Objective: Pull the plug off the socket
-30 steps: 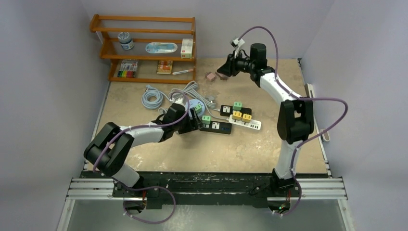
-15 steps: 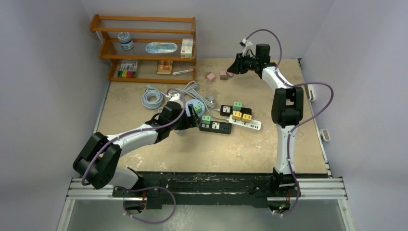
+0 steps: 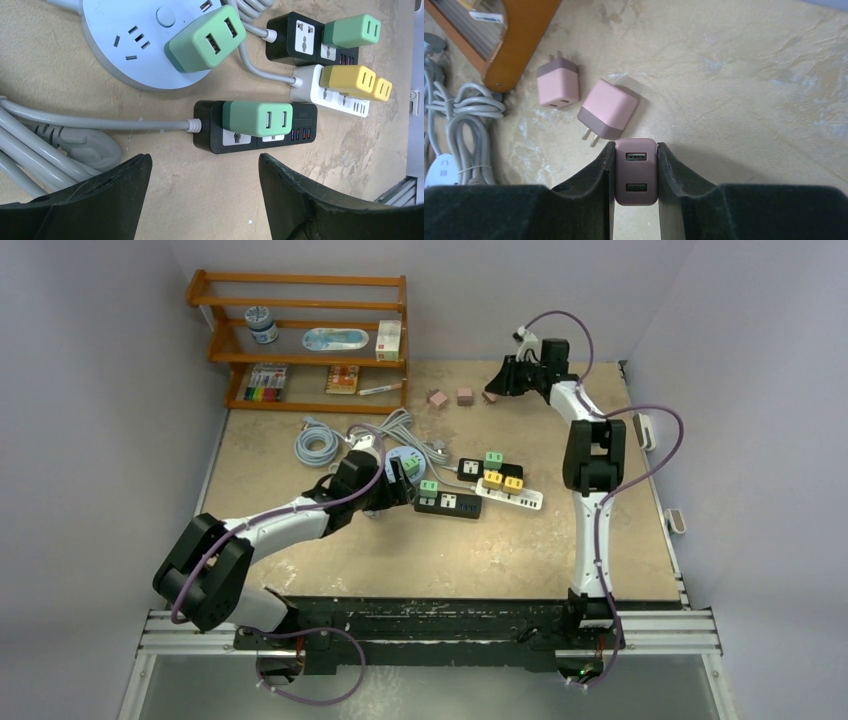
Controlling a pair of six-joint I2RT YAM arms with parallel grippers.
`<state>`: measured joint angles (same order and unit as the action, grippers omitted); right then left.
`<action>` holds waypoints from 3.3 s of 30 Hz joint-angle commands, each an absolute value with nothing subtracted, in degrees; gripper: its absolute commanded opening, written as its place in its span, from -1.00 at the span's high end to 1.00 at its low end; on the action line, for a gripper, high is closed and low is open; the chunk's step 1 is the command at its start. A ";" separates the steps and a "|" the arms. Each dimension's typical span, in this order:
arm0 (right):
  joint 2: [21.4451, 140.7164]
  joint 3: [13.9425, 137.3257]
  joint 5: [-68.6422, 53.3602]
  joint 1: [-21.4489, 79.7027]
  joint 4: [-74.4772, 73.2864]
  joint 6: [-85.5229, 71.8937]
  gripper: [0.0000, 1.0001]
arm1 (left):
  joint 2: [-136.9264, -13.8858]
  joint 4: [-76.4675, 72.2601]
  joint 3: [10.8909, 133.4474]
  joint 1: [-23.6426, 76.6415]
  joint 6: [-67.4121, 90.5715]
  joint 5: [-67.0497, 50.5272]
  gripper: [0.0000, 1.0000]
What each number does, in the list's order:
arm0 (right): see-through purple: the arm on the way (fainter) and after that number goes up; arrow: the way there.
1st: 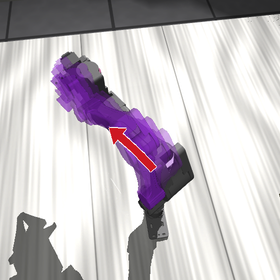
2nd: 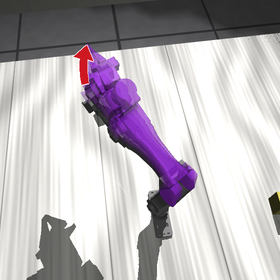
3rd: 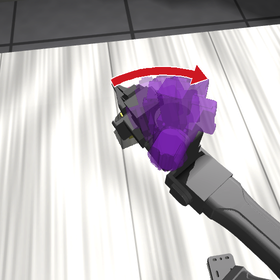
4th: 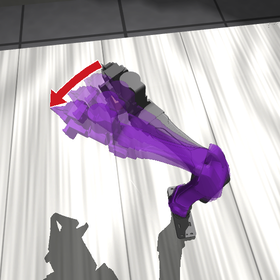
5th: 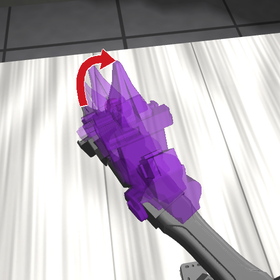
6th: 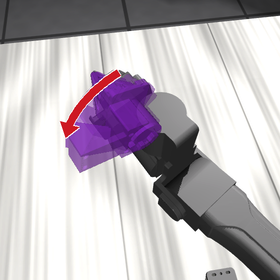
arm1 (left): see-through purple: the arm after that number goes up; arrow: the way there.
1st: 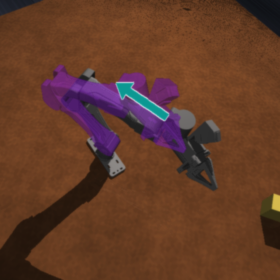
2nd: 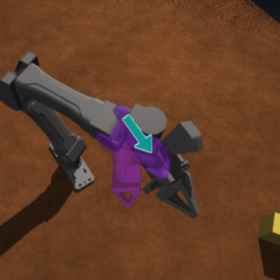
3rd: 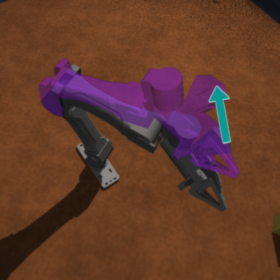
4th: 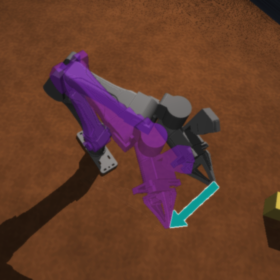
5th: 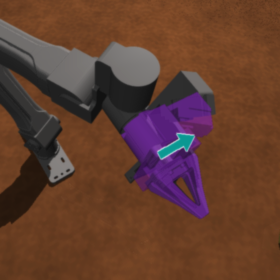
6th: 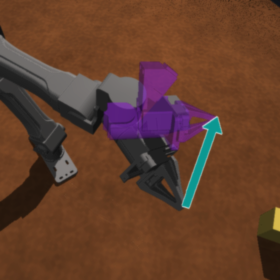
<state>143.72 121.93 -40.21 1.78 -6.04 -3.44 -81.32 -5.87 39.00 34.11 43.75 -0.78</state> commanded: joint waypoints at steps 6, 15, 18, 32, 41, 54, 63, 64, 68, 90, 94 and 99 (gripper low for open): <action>148.93 127.74 -42.68 2.71 -0.01 -8.35 1.00 | -81.79 -6.89 41.50 33.59 42.69 0.00 -0.56; 154.44 133.08 -43.97 5.45 3.93 -13.06 0.87 | -83.39 -7.03 42.19 33.57 42.71 -0.35 -0.56; 156.38 135.38 -44.93 6.50 4.18 -14.43 0.77 | -83.32 -6.80 42.18 33.57 42.61 -0.27 -0.56; 145.85 125.92 -39.69 6.37 7.09 -10.56 -0.51 | -83.32 -6.63 42.80 33.57 42.54 -0.53 -0.56; 140.37 117.47 -29.83 5.87 12.13 -6.79 -0.58 | -82.55 -6.22 42.61 33.57 42.60 -0.03 -0.56; 142.38 114.40 -31.01 6.34 9.66 -7.27 0.06 | -83.04 -6.63 42.19 33.57 43.15 0.00 -0.56; 141.40 108.36 -31.41 7.91 13.75 -13.55 0.31 | -83.41 -7.04 42.03 33.55 43.77 -0.26 -0.56; 141.07 107.85 -31.50 8.29 13.83 -13.98 0.32 | -83.39 -7.10 41.95 33.57 43.84 -0.24 -0.56; 138.80 105.71 -31.74 10.26 14.04 -15.35 0.34 | -83.36 -7.28 41.65 33.57 44.09 -0.33 -0.56; 140.35 114.49 -31.70 3.81 12.99 -15.60 0.04 | -80.69 -6.66 40.30 33.57 43.87 0.26 -0.55; 144.46 117.68 -33.53 3.78 11.45 -16.08 0.05 | -80.98 -6.44 40.61 33.57 43.73 0.35 -0.56; 146.87 117.73 -35.23 4.32 11.81 -17.04 0.10 | -81.99 -6.42 40.99 33.57 43.70 0.17 -0.56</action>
